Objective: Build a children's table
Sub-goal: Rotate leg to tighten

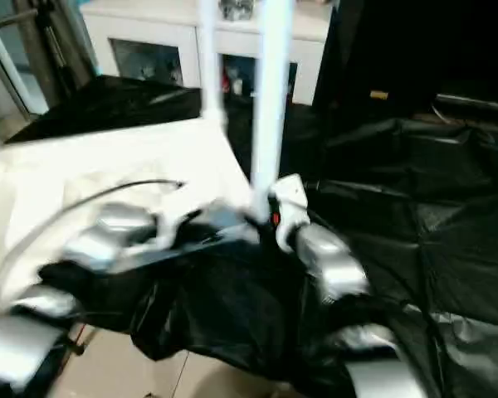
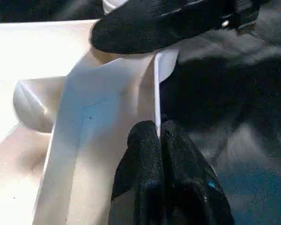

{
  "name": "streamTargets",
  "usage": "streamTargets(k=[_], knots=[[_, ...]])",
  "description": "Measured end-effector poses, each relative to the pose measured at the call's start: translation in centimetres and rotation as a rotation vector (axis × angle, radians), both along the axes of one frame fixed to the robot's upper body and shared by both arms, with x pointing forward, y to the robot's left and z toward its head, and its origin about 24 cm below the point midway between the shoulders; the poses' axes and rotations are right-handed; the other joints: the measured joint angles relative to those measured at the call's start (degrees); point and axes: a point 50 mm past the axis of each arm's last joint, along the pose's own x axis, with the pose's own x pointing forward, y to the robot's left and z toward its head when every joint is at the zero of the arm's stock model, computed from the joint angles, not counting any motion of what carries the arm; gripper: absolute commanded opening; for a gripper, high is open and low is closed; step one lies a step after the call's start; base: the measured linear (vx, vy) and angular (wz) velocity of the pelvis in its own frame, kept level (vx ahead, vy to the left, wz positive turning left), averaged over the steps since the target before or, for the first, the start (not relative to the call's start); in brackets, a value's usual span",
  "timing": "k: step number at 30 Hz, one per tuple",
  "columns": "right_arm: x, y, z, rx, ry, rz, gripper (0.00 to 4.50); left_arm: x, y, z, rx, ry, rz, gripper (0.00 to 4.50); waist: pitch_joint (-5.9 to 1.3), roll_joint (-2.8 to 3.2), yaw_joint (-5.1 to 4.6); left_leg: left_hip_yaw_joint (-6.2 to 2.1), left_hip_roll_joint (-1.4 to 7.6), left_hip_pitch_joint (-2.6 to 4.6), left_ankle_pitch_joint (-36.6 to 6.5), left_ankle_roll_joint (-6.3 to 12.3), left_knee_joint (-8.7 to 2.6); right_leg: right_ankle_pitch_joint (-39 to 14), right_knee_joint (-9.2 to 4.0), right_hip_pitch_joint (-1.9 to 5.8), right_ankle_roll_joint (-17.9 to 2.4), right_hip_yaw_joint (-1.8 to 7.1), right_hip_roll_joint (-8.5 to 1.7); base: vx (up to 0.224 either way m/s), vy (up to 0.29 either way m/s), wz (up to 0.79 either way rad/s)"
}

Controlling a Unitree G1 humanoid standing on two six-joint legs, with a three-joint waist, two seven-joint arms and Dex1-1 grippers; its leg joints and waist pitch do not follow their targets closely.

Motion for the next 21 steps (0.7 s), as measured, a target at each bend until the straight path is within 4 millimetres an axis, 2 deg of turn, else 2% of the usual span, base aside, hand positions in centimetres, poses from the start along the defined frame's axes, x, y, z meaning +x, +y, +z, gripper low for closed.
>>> streamTargets(k=[3,4,8,10,11,16,19,21], knots=[[0.1,0.0,0.0,-0.007,-0.009,-0.026,2.85,0.0,-0.4,-0.1,-0.005,-0.006,0.011,0.0,0.0,0.0,0.08,-0.05,0.01,-0.01,0.0,0.0,0.0,0.0,0.05,0.04,0.0,-0.02,0.01,0.0,0.0,0.0],[0.1,0.1,-0.1,-0.009,-0.012,-0.025,3.41,0.0,-0.4,-0.1,-0.005,-0.007,0.009,0.0,-0.02,0.04,0.08,-0.07,0.01,-0.02,0.0,0.0,-0.01,0.0,0.05,0.04,0.0,-0.02,0.01,0.0,0.0,0.0],[0.0,0.2,0.0,-0.012,-0.024,0.023,3.61,-0.1,-0.2,-0.1,-0.005,0.003,-0.014,0.0,-0.02,0.04,-0.07,-0.07,0.01,-0.07,0.0,0.0,-0.01,0.2,0.04,0.01,0.0,-0.03,0.01,0.0,0.0,0.0],[0.0,0.3,0.0,-0.008,-0.025,0.037,3.96,-0.1,0.0,0.0,-0.004,0.007,-0.021,0.0,-0.02,0.04,-0.09,-0.07,0.02,-0.06,0.0,0.0,-0.01,0.2,0.06,0.02,0.0,-0.03,0.01,0.0,0.0,0.0],[-0.1,0.3,0.0,-0.005,-0.026,0.052,3.96,-0.1,0.2,0.0,-0.004,0.005,-0.027,0.0,-0.02,0.04,-0.16,-0.07,0.03,-0.06,0.0,0.0,-0.01,0.2,0.06,0.0,0.0,-0.03,0.02,0.0,0.0,0.0],[-0.9,0.1,0.2,-0.007,-0.045,0.22,4.44,-0.7,1.4,0.1,-0.011,0.015,-0.093,0.0,-0.01,0.04,-0.08,-0.07,0.08,-0.08,0.0,0.0,-0.12,0.3,0.06,-0.07,-0.3,-0.08,0.05,0.0,0.0,0.0],[-1.2,0.3,0.3,0.008,-0.056,0.281,4.48,-0.8,2.1,0.3,-0.008,0.011,-0.118,0.0,0.0,0.07,0.08,-0.06,0.1,-0.13,0.0,0.0,-0.15,0.3,0.05,-0.11,-0.2,-0.09,0.06,0.0,0.0,0.0],[-1.8,-0.4,0.4,-0.019,-0.061,0.385,4.48,-1.1,2.6,0.4,-0.01,0.022,-0.163,0.0,0.01,0.08,0.24,-0.01,0.1,-0.22,0.0,0.01,-0.13,0.3,-0.03,-0.14,-0.2,-0.08,0.05,0.0,0.0,0.0]])
